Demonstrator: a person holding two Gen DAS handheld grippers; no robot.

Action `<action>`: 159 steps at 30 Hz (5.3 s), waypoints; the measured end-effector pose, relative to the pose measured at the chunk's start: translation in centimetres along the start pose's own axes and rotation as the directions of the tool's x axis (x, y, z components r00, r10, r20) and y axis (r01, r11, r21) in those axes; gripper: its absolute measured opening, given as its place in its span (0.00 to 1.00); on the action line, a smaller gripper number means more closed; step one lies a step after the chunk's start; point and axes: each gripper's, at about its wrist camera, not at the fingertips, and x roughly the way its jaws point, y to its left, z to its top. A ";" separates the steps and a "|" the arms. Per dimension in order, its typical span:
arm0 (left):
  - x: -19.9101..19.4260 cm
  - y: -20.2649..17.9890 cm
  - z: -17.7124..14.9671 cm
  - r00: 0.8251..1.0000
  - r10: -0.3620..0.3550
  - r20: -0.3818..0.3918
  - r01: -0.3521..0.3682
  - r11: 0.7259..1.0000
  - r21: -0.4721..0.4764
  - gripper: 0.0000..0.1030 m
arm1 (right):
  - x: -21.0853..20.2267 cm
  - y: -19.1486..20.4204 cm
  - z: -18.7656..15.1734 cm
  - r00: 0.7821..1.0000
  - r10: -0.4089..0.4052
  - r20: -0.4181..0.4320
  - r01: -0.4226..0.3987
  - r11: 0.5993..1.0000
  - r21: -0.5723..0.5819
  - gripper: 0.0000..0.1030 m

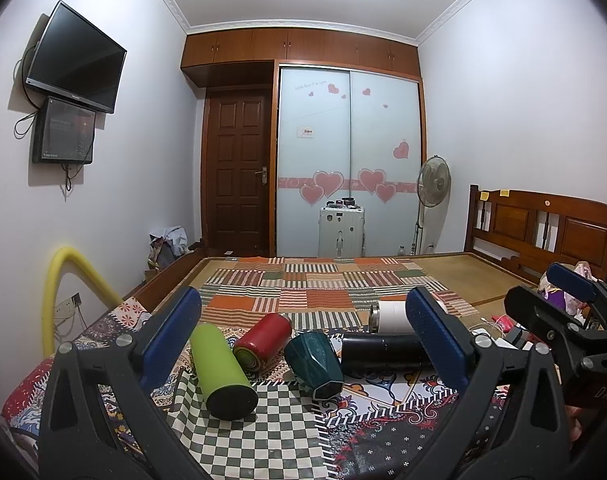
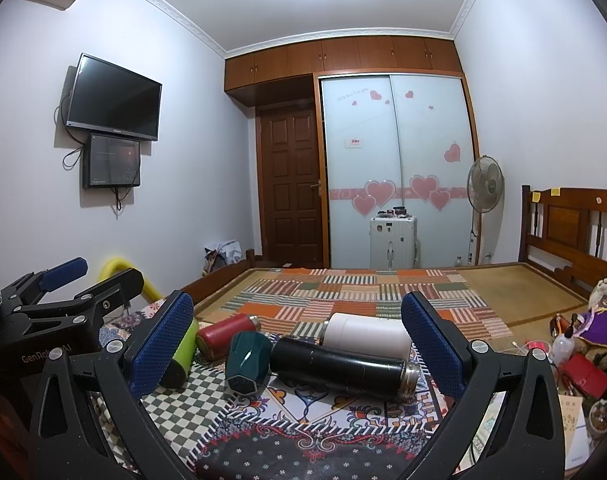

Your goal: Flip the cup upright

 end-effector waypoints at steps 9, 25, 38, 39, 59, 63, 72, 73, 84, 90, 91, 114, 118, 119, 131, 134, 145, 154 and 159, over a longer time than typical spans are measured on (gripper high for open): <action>0.1 0.3 -0.1 1.000 0.002 -0.001 -0.002 1.000 -0.007 1.00 | 0.0 0.0 0.0 1.000 -0.001 0.000 0.001 1.000 -0.002 1.00; 1.0 1.8 -1.3 0.999 0.029 -0.023 -0.029 1.000 0.006 1.00 | 2.4 0.3 -0.6 0.996 0.024 -0.083 -0.027 0.999 -0.033 1.00; 4.7 6.8 -4.6 0.985 0.082 -0.149 -0.085 0.996 -0.018 1.00 | 13.0 2.8 -3.0 0.875 0.195 -0.443 -0.226 0.974 -0.018 0.95; 5.0 7.1 -4.8 0.984 0.086 -0.156 -0.090 0.996 -0.019 1.00 | 13.7 3.0 -3.3 0.859 0.202 -0.470 -0.236 0.972 -0.014 0.93; 5.6 9.9 -7.1 0.979 0.083 -0.185 -0.094 0.994 -0.054 1.00 | 23.1 6.0 -7.2 0.581 0.133 -0.803 -0.264 0.964 -0.032 0.77; 5.7 10.2 -7.3 0.979 0.087 -0.182 -0.100 0.993 -0.060 1.00 | 23.6 6.2 -7.0 0.579 0.113 -0.807 -0.248 0.968 -0.042 0.79; 6.3 10.9 -7.7 0.976 0.086 -0.202 -0.105 0.991 -0.083 1.00 | 25.7 7.5 -7.3 0.561 0.048 -0.826 -0.244 0.964 -0.110 0.79; 6.4 11.0 -7.8 0.975 0.084 -0.204 -0.103 0.991 -0.085 1.00 | 26.0 7.5 -7.5 0.553 0.045 -0.832 -0.247 0.962 -0.113 0.79; 6.7 10.9 -8.0 0.973 0.087 -0.214 -0.104 0.992 -0.070 1.00 | 26.9 7.6 -8.1 0.536 0.039 -0.843 -0.266 0.956 -0.125 0.69; 6.5 10.6 -7.8 0.973 0.088 -0.212 -0.105 0.992 -0.066 1.00 | 25.7 7.7 -7.6 0.546 0.061 -0.835 -0.276 0.955 -0.110 0.68; 6.5 10.5 -7.7 0.973 0.089 -0.211 -0.105 0.992 -0.065 1.00 | 25.5 7.6 -7.5 0.550 0.063 -0.833 -0.279 0.954 -0.112 0.68; 4.4 6.1 -6.7 0.978 0.038 -0.207 -0.044 0.999 -0.024 1.00 | 16.2 4.7 -5.2 0.581 0.122 -0.805 -0.301 0.951 -0.073 0.68; 4.3 5.5 -7.4 0.972 0.034 -0.231 -0.040 0.999 -0.019 1.00 | 16.1 4.5 -6.6 0.545 0.136 -0.827 -0.305 0.951 -0.045 0.68; 4.3 5.4 -7.6 0.971 0.033 -0.237 -0.039 0.999 -0.019 1.00 | 16.2 4.4 -7.2 0.532 0.142 -0.835 -0.303 0.952 -0.032 0.68; 5.8 6.5 -9.4 0.950 0.038 -0.310 -0.056 0.997 -0.050 1.00 | 18.2 5.0 -9.5 0.482 0.150 -0.863 -0.289 0.957 0.005 0.68; 6.1 6.7 -9.6 0.947 0.045 -0.319 -0.063 0.997 -0.046 1.00 | 18.7 5.1 -9.7 0.491 0.147 -0.858 -0.285 0.959 0.001 0.68; 6.6 5.2 -9.0 0.939 0.040 -0.342 -0.050 0.999 -0.021 1.00 | 16.5 5.0 -8.4 0.551 0.161 -0.819 -0.334 0.942 -0.040 0.68; 7.5 2.0 -8.3 0.919 0.002 -0.395 -0.010 1.000 -0.019 1.00 | 12.3 0.7 -4.6 0.699 0.148 -0.700 -0.280 0.957 -0.078 0.69; 8.7 -0.4 -8.6 0.895 -0.019 -0.446 0.014 1.000 -0.015 1.00 | 9.9 -1.9 -3.5 0.768 0.100 -0.632 -0.235 0.963 -0.134 0.70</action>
